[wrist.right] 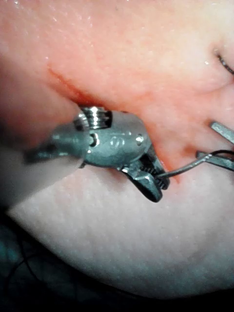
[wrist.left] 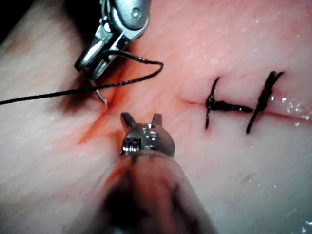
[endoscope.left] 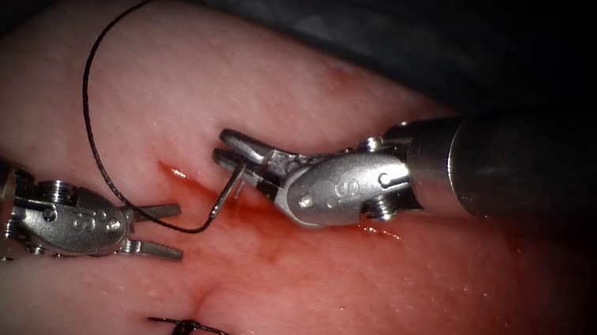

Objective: Wound Closure
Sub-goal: Throw the needle through the top side of the incision with the right tool

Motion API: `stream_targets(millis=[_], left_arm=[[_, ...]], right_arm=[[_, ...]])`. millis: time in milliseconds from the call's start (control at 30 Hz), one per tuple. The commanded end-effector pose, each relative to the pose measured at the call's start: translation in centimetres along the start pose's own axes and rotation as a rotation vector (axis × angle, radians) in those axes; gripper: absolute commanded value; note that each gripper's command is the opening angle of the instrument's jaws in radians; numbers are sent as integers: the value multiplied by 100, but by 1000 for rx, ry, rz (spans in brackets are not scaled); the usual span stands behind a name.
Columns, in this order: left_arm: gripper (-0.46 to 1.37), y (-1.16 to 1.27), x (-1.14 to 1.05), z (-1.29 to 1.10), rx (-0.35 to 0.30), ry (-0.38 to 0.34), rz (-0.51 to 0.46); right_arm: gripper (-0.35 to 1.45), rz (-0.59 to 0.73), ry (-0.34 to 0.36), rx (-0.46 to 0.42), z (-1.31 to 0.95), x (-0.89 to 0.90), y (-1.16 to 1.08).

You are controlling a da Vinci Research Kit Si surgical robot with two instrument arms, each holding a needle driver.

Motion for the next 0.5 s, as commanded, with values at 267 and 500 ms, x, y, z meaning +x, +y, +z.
stream_targets(millis=[267, 500], left_arm=[[23, 1, 1, 1, -1, 0, 0], [21, 1, 1, 1, -1, 0, 0]], right_arm=[[-35, -15, 2, 2, -2, 6, 2], [-35, -42, 1, 7, -4, 15, 11]])
